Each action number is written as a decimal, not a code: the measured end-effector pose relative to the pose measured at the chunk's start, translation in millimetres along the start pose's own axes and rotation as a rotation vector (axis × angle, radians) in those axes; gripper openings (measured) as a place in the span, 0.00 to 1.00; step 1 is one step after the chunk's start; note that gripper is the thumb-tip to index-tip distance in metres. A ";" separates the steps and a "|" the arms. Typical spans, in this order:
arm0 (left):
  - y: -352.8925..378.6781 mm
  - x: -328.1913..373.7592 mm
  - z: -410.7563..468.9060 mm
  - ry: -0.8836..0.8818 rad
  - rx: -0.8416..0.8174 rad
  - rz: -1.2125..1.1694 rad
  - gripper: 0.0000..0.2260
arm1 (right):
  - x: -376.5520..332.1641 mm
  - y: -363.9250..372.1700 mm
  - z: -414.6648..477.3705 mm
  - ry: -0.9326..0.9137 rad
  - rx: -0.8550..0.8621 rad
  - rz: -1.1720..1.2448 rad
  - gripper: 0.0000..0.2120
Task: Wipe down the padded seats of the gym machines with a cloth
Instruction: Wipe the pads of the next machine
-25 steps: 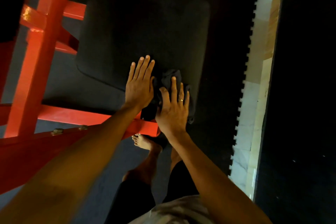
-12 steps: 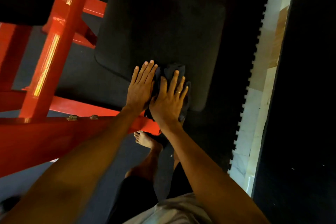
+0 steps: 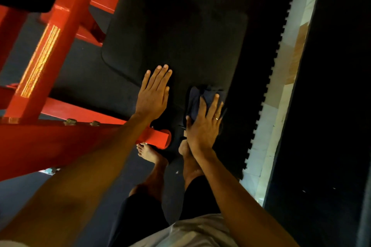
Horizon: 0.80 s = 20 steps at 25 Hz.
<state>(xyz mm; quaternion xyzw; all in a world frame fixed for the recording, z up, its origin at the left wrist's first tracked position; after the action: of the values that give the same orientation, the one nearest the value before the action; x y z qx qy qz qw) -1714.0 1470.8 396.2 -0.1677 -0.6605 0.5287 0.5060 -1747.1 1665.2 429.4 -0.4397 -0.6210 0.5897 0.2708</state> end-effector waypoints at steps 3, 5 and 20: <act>1.7 -0.5 1.7 -0.014 0.013 0.014 0.23 | -60.3 11.1 23.0 -0.139 0.021 -0.045 0.35; 1.4 -4.2 4.5 -0.024 0.015 0.029 0.23 | -87.0 15.0 40.4 -0.151 0.045 -0.047 0.33; 11.8 34.2 -6.7 -0.348 0.130 0.011 0.26 | 57.6 -21.9 57.1 0.057 0.055 0.373 0.32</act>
<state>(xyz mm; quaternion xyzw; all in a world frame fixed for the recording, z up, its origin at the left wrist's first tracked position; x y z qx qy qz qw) -1726.8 1504.7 402.2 -0.0442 -0.7015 0.5942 0.3910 -1827.8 1688.6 431.2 -0.5561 -0.5045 0.6337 0.1864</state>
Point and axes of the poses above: each hand's wrist, its own z-axis towards the middle knuckle, its own y-axis out of the palm, x = y × z, the point moved 7 cm from there along z, towards the middle knuckle, and after that the axes turned 10 degrees about -y, right-handed, at the moved point
